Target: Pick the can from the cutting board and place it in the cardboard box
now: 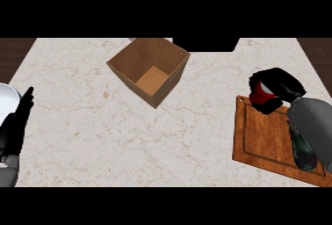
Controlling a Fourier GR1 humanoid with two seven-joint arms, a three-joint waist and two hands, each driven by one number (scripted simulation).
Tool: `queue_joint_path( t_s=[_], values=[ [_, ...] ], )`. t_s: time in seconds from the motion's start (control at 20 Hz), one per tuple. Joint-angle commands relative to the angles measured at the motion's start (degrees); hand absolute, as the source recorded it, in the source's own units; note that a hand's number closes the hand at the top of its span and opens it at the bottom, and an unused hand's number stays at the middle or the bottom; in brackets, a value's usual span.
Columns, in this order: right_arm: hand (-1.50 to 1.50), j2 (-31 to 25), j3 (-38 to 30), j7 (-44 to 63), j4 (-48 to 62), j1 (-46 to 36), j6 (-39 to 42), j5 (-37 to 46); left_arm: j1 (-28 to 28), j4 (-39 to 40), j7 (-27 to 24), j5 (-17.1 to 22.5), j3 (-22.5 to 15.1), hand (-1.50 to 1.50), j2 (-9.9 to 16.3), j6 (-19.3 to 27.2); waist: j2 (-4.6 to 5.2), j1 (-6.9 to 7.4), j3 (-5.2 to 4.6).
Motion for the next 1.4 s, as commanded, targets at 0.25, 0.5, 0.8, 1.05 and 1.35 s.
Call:
queue_joint_path(
  t_s=[0.25, 0.5, 0.8, 1.05, 1.35],
  values=[
    [1.5, 2.43, -3.65, 17.28, -16.81, -4.04, -8.71, 0.88, -1.74, -0.27, 2.82, -0.62, 0.57, 0.0, 0.02, -0.14, -0.21, -0.89, 0.04],
    [1.5, 1.66, -5.01, 19.31, -29.26, -1.64, -2.78, -0.37, 1.2, -0.01, -1.61, -2.27, -0.28, 0.0, -3.48, 1.55, 0.16, -0.07, 0.07],
    [1.5, 9.96, -5.28, 29.61, -36.46, -5.31, 3.8, -2.44, -1.74, 1.47, -0.29, -0.97, 1.74, 0.0, -1.03, -2.13, 0.34, 0.22, 0.07],
    [1.5, 17.88, -8.32, 34.78, -27.4, -14.89, 4.83, -2.96, -0.16, -1.27, 0.24, -3.93, -0.91, 0.0, -3.95, 0.14, 0.67, 1.99, 0.1],
    [1.5, 24.72, -12.93, 35.91, -17.72, -20.98, 2.64, -3.59, 0.25, -1.53, -0.55, -2.94, 0.33, 0.0, -3.62, -2.17, 0.82, 2.17, 0.09]
  ],
)
